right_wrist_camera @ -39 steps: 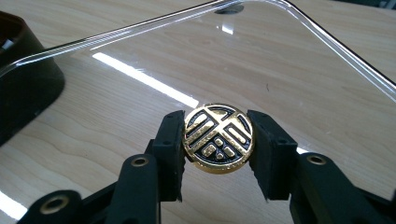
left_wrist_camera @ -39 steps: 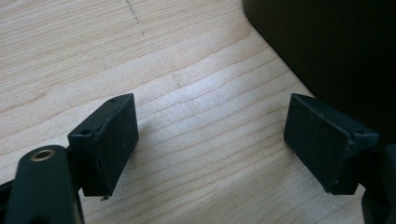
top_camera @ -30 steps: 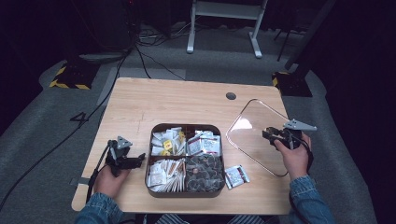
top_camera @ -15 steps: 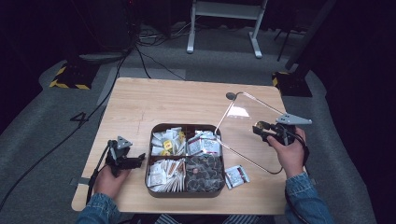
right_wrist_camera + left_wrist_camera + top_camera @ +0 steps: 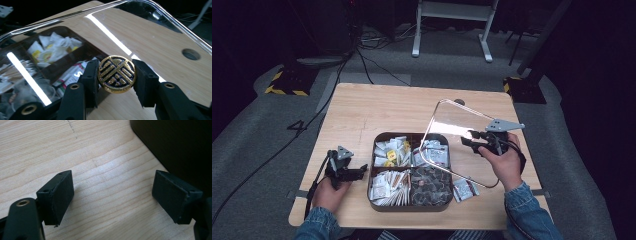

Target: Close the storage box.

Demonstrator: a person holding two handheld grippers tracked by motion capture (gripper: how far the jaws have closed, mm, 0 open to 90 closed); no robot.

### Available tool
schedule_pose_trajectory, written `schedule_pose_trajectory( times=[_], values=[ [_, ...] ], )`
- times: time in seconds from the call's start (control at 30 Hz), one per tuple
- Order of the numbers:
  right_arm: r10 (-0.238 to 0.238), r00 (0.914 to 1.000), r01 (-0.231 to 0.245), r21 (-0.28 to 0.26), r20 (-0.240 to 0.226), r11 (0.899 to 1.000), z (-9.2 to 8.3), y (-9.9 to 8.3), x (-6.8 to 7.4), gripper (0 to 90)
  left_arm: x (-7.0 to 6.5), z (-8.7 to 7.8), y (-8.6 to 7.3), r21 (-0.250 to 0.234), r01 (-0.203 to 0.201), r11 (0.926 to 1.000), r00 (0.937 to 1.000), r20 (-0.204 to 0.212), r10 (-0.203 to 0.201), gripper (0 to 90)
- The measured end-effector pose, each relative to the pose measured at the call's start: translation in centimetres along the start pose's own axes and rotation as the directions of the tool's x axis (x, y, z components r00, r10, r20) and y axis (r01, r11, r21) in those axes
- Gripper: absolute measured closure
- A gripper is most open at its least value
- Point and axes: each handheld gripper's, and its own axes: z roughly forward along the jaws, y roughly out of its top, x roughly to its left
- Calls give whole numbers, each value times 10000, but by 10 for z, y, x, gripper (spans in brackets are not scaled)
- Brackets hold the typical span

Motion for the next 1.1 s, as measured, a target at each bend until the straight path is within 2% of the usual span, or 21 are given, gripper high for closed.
schedule_pose_trajectory(
  times=[0.1,0.27,0.63,0.9,0.97,1.03,1.1],
  values=[
    [-235,9992,238,94,-332,9997,9,8,14,587,0,0,0,-13,14,10000,10000,21,-13,181],
    [-407,9969,417,135,-675,9990,16,16,28,586,0,1,1,24,26,10000,10000,34,-26,181],
    [-665,9908,719,422,-1181,9965,29,26,46,586,1,2,2,1,39,10000,10000,-23,-39,181],
    [-798,9836,905,596,-1620,9941,44,31,62,586,1,2,2,-12,44,10000,10000,-25,-44,181],
    [-935,9789,1074,681,-1819,9919,51,32,68,586,1,2,2,-11,40,10000,10000,-28,-40,181],
    [-955,9779,1101,697,-1859,9915,53,33,70,586,1,2,2,-11,46,10000,10000,-27,-46,181],
    [-1068,9721,1255,785,-2088,9890,61,34,77,586,1,2,2,-10,39,10000,10000,-29,-39,181]
  ],
)
